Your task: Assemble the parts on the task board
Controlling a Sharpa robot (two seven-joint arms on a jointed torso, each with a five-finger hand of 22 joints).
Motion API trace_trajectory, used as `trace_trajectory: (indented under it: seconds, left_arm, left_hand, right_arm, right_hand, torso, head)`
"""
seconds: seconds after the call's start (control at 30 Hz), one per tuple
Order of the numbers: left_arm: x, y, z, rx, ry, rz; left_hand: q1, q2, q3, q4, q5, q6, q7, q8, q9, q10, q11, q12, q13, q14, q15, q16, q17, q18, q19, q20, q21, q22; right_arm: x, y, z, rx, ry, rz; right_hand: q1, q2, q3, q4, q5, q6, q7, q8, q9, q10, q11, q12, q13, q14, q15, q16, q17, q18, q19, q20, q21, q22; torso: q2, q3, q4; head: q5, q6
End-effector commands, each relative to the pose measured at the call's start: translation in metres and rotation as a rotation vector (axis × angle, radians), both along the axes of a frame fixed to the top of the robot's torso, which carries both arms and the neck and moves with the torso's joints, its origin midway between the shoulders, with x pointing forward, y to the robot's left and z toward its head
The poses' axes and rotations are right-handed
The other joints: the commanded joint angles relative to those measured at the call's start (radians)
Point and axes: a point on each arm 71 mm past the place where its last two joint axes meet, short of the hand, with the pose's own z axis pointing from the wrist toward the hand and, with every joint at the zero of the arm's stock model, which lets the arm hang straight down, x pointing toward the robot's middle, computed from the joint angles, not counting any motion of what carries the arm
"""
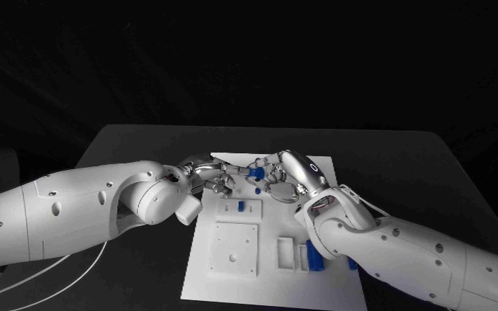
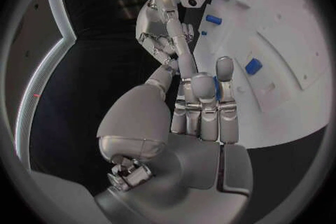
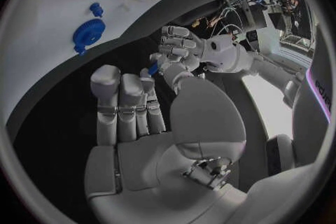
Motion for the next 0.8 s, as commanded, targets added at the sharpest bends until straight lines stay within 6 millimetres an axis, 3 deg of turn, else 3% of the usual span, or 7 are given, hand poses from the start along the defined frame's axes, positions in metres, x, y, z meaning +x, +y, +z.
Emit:
trace_trajectory:
  seconds: [0.03,0.13,0.33,0.5,0.8]
  left_arm:
    - [-0.0014,-0.0019,0.0,0.009,-0.004,-0.033]
    - [-0.0015,-0.0017,-0.0002,0.012,-0.004,-0.035]
    - [-0.0016,-0.0008,-0.0003,0.024,-0.009,-0.042]
    - [-0.0019,-0.0001,-0.0004,0.032,-0.012,-0.048]
    - [-0.0031,-0.0006,-0.0007,0.04,-0.011,-0.068]
  left_hand:
    - [0.006,0.007,0.017,-0.006,0.002,0.037,-0.042,0.003,0.419,0.045,-0.009,0.005,0.003,0.003,-0.006,0.003,0.002,-0.007,0.001,-0.006,0.004,0.012]
    - [0.003,0.005,0.009,0.004,-0.001,0.046,-0.046,0.007,0.456,0.045,-0.01,0.019,0.012,0.002,-0.007,0.01,0.005,-0.007,0.001,-0.007,0.006,0.012]
    - [0.003,0.009,0.013,0.027,0.002,0.033,-0.052,0.005,0.612,0.044,-0.013,0.028,0.027,0.0,-0.008,0.023,0.007,-0.007,-0.001,-0.007,0.014,0.012]
    - [-0.008,0.009,0.023,0.029,0.013,0.03,-0.056,0.003,0.694,0.044,-0.014,0.038,0.036,-0.002,-0.01,0.033,0.009,-0.007,-0.003,-0.008,0.019,0.012]
    - [-0.016,0.007,0.035,0.021,0.031,0.032,-0.057,0.003,0.719,0.044,-0.014,0.04,0.039,-0.002,-0.01,0.037,0.008,-0.007,-0.004,-0.009,0.025,0.013]
  right_arm:
    - [-0.0004,-0.0006,0.0005,0.008,0.006,0.008]
    - [-0.0009,-0.0009,0.0006,0.009,0.009,0.011]
    - [-0.0019,-0.0021,0.0008,0.009,0.017,0.019]
    - [-0.002,-0.0031,0.0005,0.008,0.022,0.022]
    - [-0.001,-0.0044,-0.0003,0.005,0.027,0.019]
  right_hand:
    - [0.005,0.0,0.003,0.002,0.002,0.006,-0.002,-0.003,0.0,-0.007,-0.001,0.004,-0.001,-0.007,-0.001,-0.001,-0.001,0.004,0.008,0.003,-0.006,0.083]
    - [0.003,0.003,0.009,0.003,0.002,0.009,-0.003,-0.004,0.0,-0.008,-0.003,0.008,-0.008,-0.007,-0.002,-0.001,-0.003,0.003,0.011,0.002,-0.012,0.085]
    - [0.002,0.006,0.014,0.004,0.002,0.01,-0.004,-0.004,0.0,-0.01,-0.003,0.009,-0.012,-0.008,-0.002,-0.001,-0.004,0.003,0.012,0.002,-0.015,0.086]
    - [0.002,0.008,0.015,0.004,0.002,0.011,-0.004,-0.004,0.0,-0.01,-0.003,0.01,-0.012,-0.008,-0.002,-0.002,-0.004,0.003,0.013,0.002,-0.015,0.086]
    - [0.007,0.012,0.022,-0.002,0.002,0.016,-0.005,-0.004,0.0,-0.01,-0.004,0.013,-0.014,-0.007,-0.002,0.0,-0.004,0.002,0.014,0.001,-0.015,0.087]
  torso:
    - [0.0,0.0003,0.0001]
    - [0.001,0.0004,0.0004]
    - [0.0,0.0003,0.0001]
    - [0.0,0.0003,-0.0004]
    - [0.0,0.0003,-0.0002]
  head:
    - [0.001,-0.001]
    - [0.001,-0.002]
    - [0.002,-0.003]
    - [0.002,-0.005]
    - [-0.001,-0.007]
